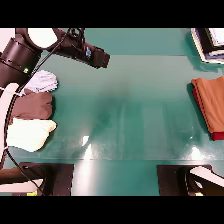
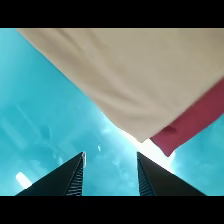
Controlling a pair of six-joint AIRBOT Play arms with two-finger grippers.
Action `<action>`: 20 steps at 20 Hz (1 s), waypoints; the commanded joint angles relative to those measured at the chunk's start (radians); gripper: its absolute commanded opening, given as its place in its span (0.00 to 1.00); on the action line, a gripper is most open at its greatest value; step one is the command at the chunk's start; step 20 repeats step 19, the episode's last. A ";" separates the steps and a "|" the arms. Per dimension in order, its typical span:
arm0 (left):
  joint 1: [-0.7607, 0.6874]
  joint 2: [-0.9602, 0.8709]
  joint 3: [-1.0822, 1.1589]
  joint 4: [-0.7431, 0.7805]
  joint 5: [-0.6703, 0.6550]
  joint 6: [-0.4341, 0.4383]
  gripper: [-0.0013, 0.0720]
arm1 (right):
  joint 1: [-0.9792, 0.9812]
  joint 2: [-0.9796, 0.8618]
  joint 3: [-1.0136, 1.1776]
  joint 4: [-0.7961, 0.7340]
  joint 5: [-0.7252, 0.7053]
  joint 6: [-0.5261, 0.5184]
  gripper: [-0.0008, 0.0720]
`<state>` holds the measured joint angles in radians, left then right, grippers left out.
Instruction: Fold the shirts.
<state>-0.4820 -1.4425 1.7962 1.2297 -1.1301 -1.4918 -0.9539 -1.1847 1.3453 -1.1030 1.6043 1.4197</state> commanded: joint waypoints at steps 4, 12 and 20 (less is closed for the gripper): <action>0.000 0.000 0.000 -0.004 -0.014 0.000 0.05 | 0.135 0.101 -0.034 0.366 -0.120 0.030 0.54; 0.000 0.000 0.000 -0.004 -0.003 0.000 0.05 | 0.692 0.130 -0.032 0.390 -0.221 -0.068 0.40; 0.000 0.000 0.000 -0.004 -0.003 0.000 0.05 | 0.868 0.130 -0.032 0.294 -0.240 -0.078 0.03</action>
